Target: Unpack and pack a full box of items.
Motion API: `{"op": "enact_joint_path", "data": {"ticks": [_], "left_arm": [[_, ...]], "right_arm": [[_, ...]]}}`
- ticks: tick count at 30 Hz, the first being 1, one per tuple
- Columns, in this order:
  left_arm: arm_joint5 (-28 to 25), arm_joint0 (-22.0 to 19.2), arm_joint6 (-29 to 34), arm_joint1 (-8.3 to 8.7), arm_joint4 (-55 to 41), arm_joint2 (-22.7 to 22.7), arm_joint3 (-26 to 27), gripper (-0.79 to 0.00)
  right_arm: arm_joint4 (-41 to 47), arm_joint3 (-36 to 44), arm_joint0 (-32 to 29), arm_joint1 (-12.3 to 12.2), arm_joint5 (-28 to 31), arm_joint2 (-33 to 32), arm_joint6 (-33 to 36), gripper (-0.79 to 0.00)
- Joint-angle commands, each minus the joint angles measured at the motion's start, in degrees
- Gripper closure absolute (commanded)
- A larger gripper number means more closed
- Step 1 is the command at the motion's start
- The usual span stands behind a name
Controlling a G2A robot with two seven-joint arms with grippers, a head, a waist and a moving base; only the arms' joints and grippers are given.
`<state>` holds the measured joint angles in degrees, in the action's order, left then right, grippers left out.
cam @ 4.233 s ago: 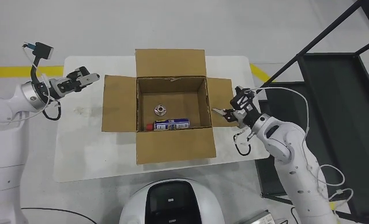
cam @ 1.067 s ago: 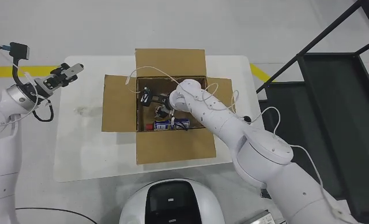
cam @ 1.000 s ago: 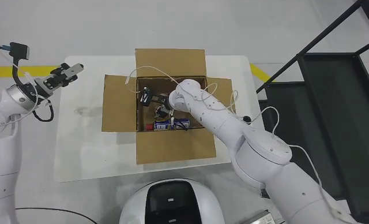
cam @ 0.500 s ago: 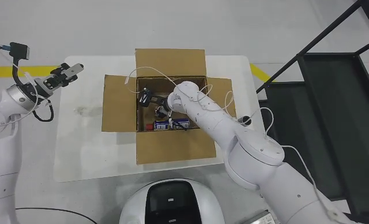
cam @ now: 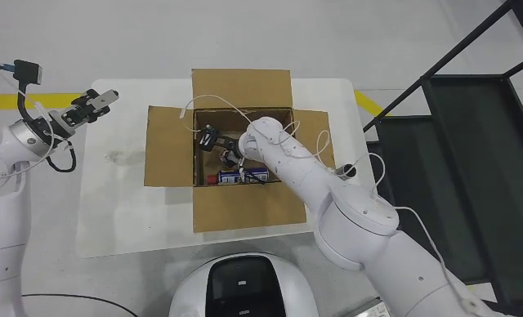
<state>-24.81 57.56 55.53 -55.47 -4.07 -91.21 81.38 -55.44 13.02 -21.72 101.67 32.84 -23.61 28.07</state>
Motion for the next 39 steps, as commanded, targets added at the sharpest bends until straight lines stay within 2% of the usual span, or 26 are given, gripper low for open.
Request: {"op": "enact_joint_path", "data": {"ticks": [1, 2, 9, 21, 31, 39], "left_arm": [[0.0, 0.0, 0.0, 0.0, 0.0, 0.0, 0.0, -0.785], [0.0, 0.0, 0.0, 0.0, 0.0, 0.0, 0.0, -0.785], [0.0, 0.0, 0.0, 0.0, 0.0, 0.0, 0.0, -0.785], [0.0, 0.0, 0.0, 0.0, 0.0, 0.0, 0.0, -0.785], [0.0, 0.0, 0.0, 0.0, 0.0, 0.0, 0.0, -0.785], [0.0, 0.0, 0.0, 0.0, 0.0, 0.0, 0.0, -0.785]], "right_arm": [[-0.07, -0.29, -0.04, 0.08, 0.07, -0.08, -0.12, -0.025], [-0.09, -0.45, -0.03, 0.12, -0.02, -0.15, -0.23, 0.0], [-0.09, -1.06, 0.74, -0.1, 0.91, -0.88, -2.05, 0.0], [-2.54, 0.01, 2.22, -2.48, 5.5, -1.57, -5.62, 0.0], [-2.99, 7.07, 1.44, -6.01, 8.24, -3.66, -5.63, 0.0], [-3.75, 17.63, -2.48, -11.08, 7.87, -7.21, -0.96, 0.0]]}}
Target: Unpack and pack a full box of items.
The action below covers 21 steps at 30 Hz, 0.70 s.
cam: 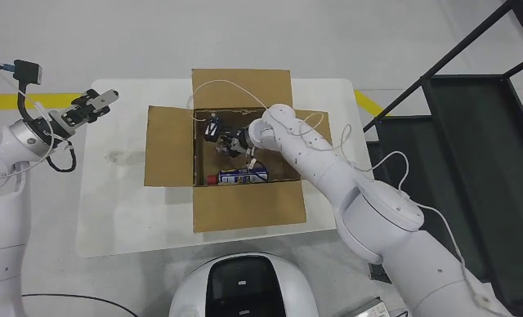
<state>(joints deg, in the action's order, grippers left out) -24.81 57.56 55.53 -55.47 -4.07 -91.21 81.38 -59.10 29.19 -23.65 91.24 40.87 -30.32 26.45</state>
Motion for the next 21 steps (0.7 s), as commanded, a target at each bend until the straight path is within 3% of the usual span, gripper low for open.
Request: {"op": "enact_joint_path", "data": {"ticks": [1, 8, 14, 21], "left_arm": [[0.31, 0.22, -0.84, -0.01, 0.05, -0.11, 0.09, -0.785], [1.41, 0.96, -4.81, 0.37, -0.09, -2.1, -0.01, -0.785], [1.5, 0.81, -5.97, 0.63, -0.95, -2.82, -1.13, -0.785], [1.46, 0.83, -6.16, 0.74, -1.03, -2.95, -1.36, -0.785]], "right_arm": [[-0.26, 3.29, -1.34, -1.46, -0.44, -1.19, 1.53, 0.0], [-1.51, 20.43, -8.84, -8.18, -3.03, -9.08, 9.65, 0.0], [-2.75, 40.18, -19.35, -14.01, -5.35, -19.78, 18.83, 0.0], [-1.85, 57.82, -31.21, -17.9, -7.26, -30.28, 24.31, 0.0]]}}
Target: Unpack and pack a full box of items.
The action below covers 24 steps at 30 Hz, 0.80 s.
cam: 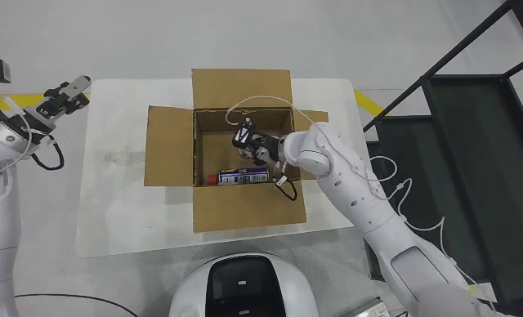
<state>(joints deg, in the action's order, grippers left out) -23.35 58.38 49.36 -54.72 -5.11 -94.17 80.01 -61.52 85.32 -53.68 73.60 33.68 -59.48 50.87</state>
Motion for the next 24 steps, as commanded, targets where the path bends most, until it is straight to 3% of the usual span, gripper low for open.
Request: {"op": "enact_joint_path", "data": {"ticks": [1, 24], "left_arm": [[0.0, 0.0, 0.01, 0.0, 0.01, 0.01, 0.01, -0.785], [0.0, 0.0, 0.01, 0.0, 0.01, 0.01, 0.01, -0.785]], "right_arm": [[1.37, 2.97, -2.31, -0.56, 0.03, -2.2, -0.11, 0.0], [1.57, 5.56, -4.39, -1.42, -0.42, -4.71, -1.25, 0.0]]}}
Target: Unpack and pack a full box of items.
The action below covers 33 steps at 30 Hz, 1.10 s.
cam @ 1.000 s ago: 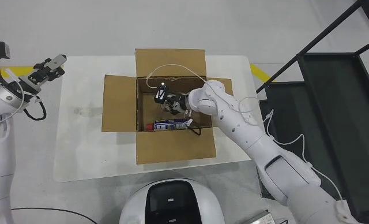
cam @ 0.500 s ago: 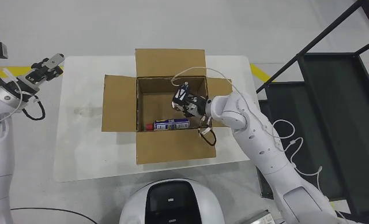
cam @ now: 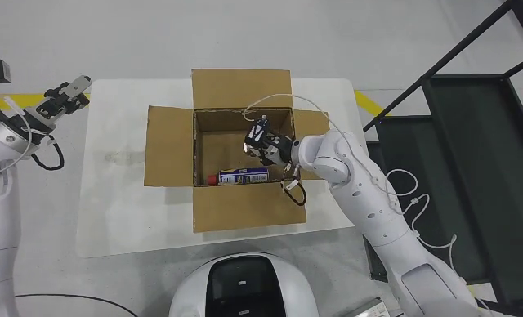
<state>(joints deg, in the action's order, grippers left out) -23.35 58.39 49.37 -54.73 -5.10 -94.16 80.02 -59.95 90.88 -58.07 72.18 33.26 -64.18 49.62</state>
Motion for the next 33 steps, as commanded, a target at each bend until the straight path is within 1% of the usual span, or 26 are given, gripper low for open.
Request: {"op": "enact_joint_path", "data": {"ticks": [1, 3, 4, 6, 12, 15, 19, 22, 26, 28, 33], "left_arm": [[0.0, 0.0, 0.0, 0.0, 0.0, 0.0, 0.0, -0.785], [0.0, 0.0, 0.0, 0.0, 0.0, 0.0, 0.0, -0.785], [0.0, 0.0, 0.0, 0.0, 0.0, 0.0, 0.0, -0.785], [0.0, 0.0, 0.0, 0.0, 0.0, 0.0, 0.0, -0.785], [0.0, 0.0, 0.0, 0.0, 0.0, 0.0, 0.0, -0.785], [0.0, 0.0, 0.0, 0.0, 0.0, 0.0, 0.0, -0.785], [0.0, 0.0, 0.0, 0.0, 0.0, 0.0, 0.0, -0.785], [0.0, 0.0, 0.0, 0.0, 0.0, 0.0, 0.0, -0.785], [0.0, 0.0, 0.0, 0.0, 0.0, 0.0, 0.0, -0.785], [0.0, 0.0, 0.0, 0.0, 0.0, 0.0, 0.0, -0.785], [0.0, 0.0, 0.0, 0.0, 0.0, 0.0, 0.0, -0.785]], "right_arm": [[0.0, 0.0, 0.0, 0.0, 0.0, 0.0, 0.0, 0.0], [-0.14, 0.26, -0.25, -0.05, -0.48, -0.33, -0.8, 0.0], [-0.87, 0.85, -0.89, -0.28, -0.96, -1.29, -1.58, 0.0], [-1.71, 3.38, -3.33, -1.06, 0.16, -4.08, -2.02, 0.0], [1.83, 13.92, -15.19, -3.87, 4.62, -18.31, -1.92, 0.0], [6.23, 15.71, -20.84, -4.83, 5.49, -25.99, -3.53, 0.0], [6.97, 14.06, -26.61, -5.84, 6.43, -33.63, -4.34, 0.0], [6.65, 11.68, -29.28, -6.21, 5.27, -36.69, -5.9, 0.0], [7.4, 6.43, -30.7, -6.32, 3.01, -37.89, -9.88, 0.0], [6.49, 4.46, -30.93, -6.45, 2.9, -37.98, -11.07, 0.0], [4.71, -1.71, -31.43, -6.77, 0.17, -39.19, -13.7, 0.0]]}}
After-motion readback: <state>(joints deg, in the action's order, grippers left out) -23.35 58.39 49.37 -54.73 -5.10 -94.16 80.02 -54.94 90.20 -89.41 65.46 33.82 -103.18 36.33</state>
